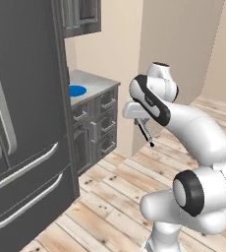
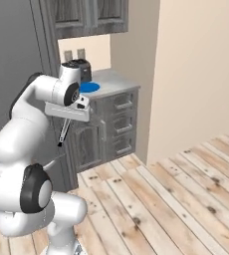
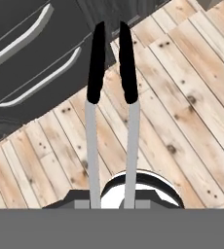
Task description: Pick up the tongs from the counter and place them near the plate next to the oven.
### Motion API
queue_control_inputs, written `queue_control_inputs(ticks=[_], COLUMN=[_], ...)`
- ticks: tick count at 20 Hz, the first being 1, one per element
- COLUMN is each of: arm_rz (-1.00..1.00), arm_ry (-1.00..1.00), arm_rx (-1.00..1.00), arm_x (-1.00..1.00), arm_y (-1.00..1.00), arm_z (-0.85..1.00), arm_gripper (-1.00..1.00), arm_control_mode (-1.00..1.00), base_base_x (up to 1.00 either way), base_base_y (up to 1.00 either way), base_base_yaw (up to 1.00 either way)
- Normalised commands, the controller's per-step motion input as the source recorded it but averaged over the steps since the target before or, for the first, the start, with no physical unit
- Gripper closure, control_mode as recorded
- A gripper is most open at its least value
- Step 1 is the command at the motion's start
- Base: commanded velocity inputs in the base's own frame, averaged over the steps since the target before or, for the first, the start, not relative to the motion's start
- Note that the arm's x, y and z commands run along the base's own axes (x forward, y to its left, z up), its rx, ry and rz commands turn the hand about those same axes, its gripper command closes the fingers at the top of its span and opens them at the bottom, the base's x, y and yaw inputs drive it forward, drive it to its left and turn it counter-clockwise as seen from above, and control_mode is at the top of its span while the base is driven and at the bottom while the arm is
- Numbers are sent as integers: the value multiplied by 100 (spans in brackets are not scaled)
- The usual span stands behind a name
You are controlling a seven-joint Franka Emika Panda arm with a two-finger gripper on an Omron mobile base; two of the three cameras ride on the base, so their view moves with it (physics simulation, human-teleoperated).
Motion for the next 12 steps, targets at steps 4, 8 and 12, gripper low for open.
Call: queue_control_inputs(ticks=[4,8,12], arm_rz=[0,0,0], arm_ry=[0,0,0], arm_rx=[0,0,0], arm_x=[0,0,0], arm_y=[0,0,0], arm_z=[0,0,0], arm_gripper=[100,100,100], arm_control_mode=[100,100,100], base_base_x=[100,100,100], base_base_y=[-3,-7,-14], base_base_yaw=[2,10,18])
